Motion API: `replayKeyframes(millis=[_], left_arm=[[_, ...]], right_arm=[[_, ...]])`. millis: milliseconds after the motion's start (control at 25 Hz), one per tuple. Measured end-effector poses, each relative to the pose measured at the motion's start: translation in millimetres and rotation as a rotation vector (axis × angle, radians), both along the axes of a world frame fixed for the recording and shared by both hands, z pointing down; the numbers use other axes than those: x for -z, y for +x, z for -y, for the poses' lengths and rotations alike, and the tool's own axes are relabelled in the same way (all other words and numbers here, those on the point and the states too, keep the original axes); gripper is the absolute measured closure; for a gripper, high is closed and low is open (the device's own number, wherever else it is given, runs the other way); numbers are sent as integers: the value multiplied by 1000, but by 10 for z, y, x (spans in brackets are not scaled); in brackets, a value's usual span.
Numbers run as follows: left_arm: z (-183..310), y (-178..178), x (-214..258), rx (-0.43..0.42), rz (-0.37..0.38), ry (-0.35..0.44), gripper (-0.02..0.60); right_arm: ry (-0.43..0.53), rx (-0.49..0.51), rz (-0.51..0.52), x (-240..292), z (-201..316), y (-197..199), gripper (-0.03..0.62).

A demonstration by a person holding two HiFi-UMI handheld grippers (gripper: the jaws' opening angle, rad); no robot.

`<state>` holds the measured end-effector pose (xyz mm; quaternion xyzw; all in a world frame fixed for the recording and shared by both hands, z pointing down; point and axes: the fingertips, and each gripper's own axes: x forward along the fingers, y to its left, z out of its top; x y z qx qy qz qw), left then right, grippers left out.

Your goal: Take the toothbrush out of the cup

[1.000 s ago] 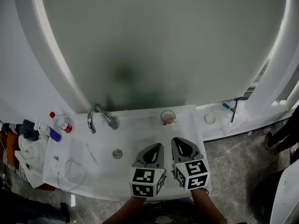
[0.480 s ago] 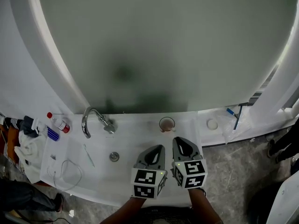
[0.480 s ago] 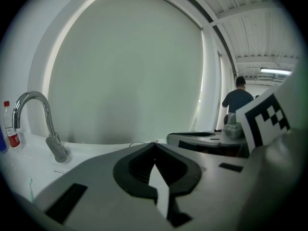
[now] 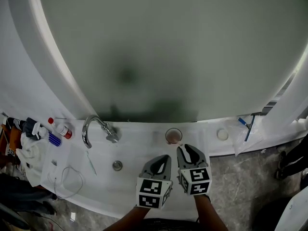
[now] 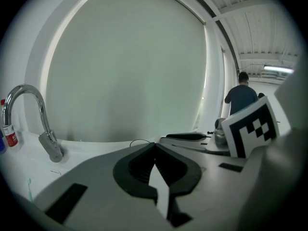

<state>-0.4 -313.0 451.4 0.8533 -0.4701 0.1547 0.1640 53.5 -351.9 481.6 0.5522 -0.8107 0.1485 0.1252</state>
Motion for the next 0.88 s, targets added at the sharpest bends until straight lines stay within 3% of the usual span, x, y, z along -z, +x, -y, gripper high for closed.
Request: replayKeyframes(millis=[600,880], left_arm=[[87,2,-148,-2,44,-29,572],[86,-41,-218,-1,57,-43,572]], right_arm=[[-8,24,-41,-367,324,-59,464],[-5,8,-7,-446,420,-88,465]])
